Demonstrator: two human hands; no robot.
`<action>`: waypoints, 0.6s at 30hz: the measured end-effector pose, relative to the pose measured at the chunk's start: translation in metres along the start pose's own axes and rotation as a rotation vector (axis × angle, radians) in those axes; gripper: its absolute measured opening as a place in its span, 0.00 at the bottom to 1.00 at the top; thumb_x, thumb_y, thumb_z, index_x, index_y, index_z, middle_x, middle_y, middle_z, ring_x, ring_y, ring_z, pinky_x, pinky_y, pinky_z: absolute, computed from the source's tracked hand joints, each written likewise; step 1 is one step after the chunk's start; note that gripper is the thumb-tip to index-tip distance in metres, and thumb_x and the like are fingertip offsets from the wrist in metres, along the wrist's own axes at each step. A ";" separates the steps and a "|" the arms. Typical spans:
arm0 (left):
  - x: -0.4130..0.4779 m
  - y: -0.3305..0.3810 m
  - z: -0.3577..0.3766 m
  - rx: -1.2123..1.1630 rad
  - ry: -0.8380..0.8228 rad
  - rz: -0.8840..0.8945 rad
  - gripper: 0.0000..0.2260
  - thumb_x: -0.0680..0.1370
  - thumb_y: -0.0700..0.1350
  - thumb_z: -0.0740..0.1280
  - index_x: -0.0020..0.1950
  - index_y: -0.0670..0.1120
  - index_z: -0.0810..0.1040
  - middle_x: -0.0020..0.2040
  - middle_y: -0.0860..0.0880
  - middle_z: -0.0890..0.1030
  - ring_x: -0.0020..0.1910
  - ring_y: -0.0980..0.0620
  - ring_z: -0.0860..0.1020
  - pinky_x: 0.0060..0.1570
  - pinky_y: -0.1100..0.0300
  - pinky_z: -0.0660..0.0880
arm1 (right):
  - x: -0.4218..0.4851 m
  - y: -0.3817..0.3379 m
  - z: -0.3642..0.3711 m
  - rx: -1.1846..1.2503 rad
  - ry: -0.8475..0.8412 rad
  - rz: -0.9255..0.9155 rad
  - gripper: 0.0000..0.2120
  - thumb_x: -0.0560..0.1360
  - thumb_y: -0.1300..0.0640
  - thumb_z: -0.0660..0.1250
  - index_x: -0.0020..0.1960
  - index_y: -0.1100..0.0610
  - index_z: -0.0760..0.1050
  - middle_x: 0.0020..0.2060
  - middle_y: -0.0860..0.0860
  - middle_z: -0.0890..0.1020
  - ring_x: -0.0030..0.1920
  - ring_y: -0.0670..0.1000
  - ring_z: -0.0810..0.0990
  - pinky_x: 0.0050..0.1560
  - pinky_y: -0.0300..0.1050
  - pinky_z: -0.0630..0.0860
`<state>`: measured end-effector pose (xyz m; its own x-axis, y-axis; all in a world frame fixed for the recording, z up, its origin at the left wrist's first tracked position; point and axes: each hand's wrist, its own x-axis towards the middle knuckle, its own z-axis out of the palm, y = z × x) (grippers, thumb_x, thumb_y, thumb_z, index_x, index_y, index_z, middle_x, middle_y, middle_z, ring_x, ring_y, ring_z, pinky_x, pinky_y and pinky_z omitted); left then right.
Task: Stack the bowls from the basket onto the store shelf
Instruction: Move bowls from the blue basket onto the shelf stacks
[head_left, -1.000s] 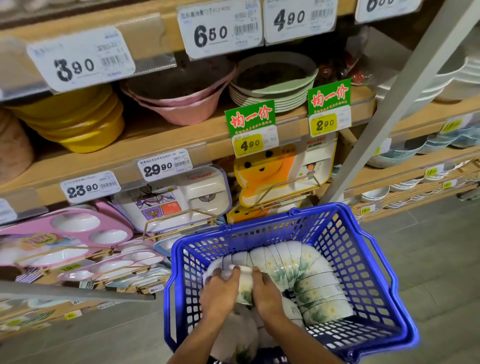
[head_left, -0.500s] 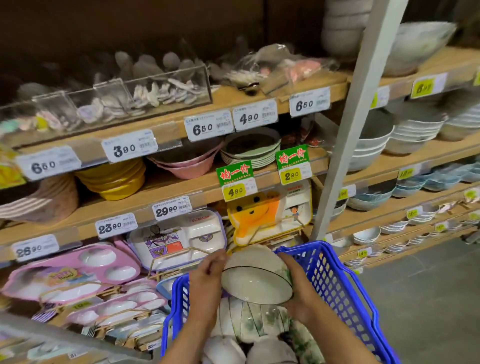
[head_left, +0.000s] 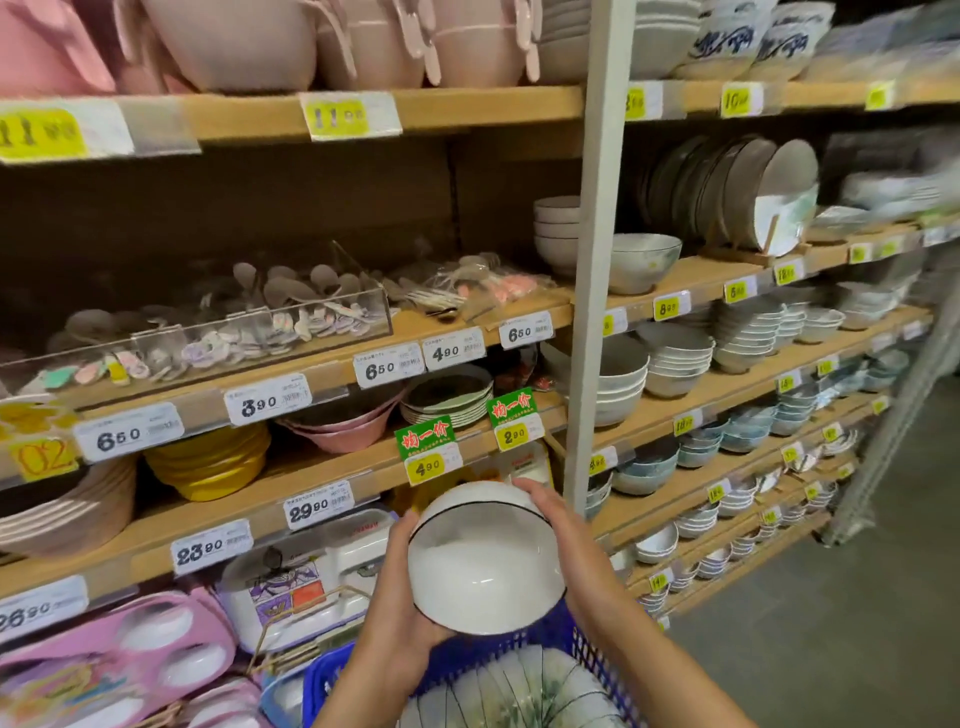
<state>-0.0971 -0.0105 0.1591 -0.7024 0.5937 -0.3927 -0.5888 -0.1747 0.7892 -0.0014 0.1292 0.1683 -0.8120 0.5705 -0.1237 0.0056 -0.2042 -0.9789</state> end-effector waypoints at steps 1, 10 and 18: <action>-0.005 0.000 0.003 0.003 -0.030 -0.003 0.21 0.68 0.65 0.67 0.51 0.52 0.85 0.52 0.43 0.85 0.54 0.40 0.81 0.51 0.39 0.78 | -0.010 -0.007 0.000 -0.065 0.002 -0.092 0.17 0.76 0.39 0.59 0.61 0.39 0.78 0.59 0.38 0.78 0.55 0.36 0.78 0.48 0.32 0.75; -0.052 -0.018 0.050 -0.034 -0.229 -0.077 0.21 0.70 0.62 0.64 0.50 0.48 0.86 0.52 0.41 0.85 0.47 0.42 0.84 0.54 0.44 0.76 | -0.078 -0.028 -0.044 -0.281 0.026 -0.447 0.16 0.77 0.47 0.60 0.63 0.43 0.76 0.61 0.37 0.79 0.64 0.37 0.73 0.56 0.25 0.68; -0.063 -0.030 0.129 0.059 -0.306 -0.033 0.23 0.69 0.60 0.66 0.58 0.48 0.83 0.50 0.44 0.84 0.45 0.42 0.83 0.50 0.48 0.76 | -0.104 -0.059 -0.110 -0.270 0.103 -0.606 0.13 0.79 0.50 0.60 0.59 0.42 0.79 0.61 0.38 0.79 0.65 0.38 0.73 0.60 0.26 0.66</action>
<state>0.0165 0.0590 0.2213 -0.5252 0.8086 -0.2653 -0.5785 -0.1106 0.8081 0.1476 0.1695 0.2210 -0.6580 0.5971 0.4588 -0.2772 0.3744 -0.8849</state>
